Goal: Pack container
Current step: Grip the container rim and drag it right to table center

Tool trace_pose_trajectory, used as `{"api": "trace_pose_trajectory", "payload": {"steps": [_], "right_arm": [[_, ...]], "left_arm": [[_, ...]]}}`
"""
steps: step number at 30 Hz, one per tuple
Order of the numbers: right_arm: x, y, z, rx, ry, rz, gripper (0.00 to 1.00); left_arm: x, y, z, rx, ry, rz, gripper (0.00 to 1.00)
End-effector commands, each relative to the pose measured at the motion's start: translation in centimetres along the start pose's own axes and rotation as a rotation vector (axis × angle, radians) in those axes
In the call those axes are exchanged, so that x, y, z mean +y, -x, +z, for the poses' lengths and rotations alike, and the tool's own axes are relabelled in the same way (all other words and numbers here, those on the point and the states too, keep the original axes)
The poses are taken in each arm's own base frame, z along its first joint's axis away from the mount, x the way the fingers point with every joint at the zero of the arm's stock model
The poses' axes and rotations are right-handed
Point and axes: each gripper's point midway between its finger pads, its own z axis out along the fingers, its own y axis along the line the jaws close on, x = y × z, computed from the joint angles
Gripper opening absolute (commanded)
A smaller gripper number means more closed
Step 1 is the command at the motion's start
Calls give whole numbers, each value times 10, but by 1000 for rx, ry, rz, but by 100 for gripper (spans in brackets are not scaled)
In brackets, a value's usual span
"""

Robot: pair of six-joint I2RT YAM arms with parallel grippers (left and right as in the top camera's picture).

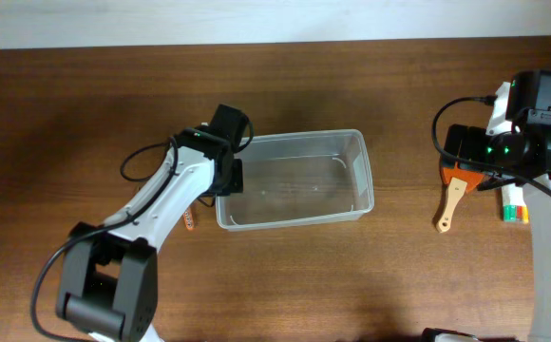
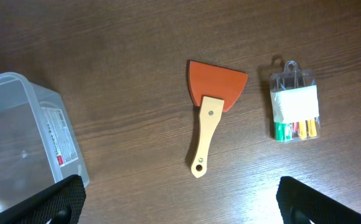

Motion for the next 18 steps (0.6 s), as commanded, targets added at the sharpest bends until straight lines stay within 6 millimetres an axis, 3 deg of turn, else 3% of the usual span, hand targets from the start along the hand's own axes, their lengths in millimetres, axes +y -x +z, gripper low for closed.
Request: {"api": "trace_pose_trajectory", "payload": {"steps": [1, 6, 11, 18], "right_arm": [[-1, 6, -12, -40, -2, 14, 98], [-1, 6, -12, -40, -2, 14, 99], [-1, 6, -12, -41, -2, 14, 99], [-1, 6, -12, -42, -2, 14, 99]], "left_arm": [[11, -7, 21, 37, 95, 27, 2], [12, -15, 40, 91, 117, 38, 2], [12, -15, 41, 95, 119, 39, 2], [12, -15, 41, 94, 118, 39, 18]]}}
